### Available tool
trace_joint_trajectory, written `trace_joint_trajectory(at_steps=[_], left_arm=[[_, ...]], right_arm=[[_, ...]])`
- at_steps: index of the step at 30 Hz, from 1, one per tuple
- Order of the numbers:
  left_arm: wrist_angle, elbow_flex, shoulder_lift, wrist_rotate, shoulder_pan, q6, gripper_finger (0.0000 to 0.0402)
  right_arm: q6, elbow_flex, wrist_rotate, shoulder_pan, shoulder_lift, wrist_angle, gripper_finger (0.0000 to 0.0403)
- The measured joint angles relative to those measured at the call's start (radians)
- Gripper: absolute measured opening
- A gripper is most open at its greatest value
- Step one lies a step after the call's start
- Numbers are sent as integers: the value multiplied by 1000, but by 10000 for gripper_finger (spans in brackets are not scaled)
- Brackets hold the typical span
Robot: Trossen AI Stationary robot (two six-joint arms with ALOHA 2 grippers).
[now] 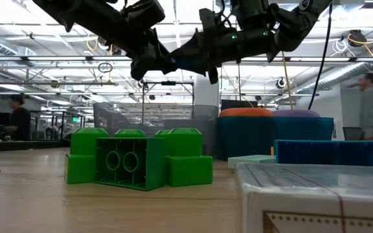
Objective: Pick & Place Toys
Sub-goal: Put the blue game piece into the gray bin
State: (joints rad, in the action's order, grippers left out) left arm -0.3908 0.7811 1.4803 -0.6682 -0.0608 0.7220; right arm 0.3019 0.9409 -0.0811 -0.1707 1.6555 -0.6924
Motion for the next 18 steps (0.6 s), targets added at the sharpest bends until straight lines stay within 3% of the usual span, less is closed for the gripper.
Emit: trace_joint_trajectory(at_steps=[6, 14, 18], left_arm=[[20, -1, 0, -7, -4, -102, 199], [111, -3, -116, -112, -75, -180, 207], [233, -2, -246, 78, -13, -298, 208]], right_arm=[[-14, 0, -70, -12, -1, 5, 84], [-82, -2, -76, -55, -33, 79, 83], [-141, -3, 67, -95, -24, 51, 84]])
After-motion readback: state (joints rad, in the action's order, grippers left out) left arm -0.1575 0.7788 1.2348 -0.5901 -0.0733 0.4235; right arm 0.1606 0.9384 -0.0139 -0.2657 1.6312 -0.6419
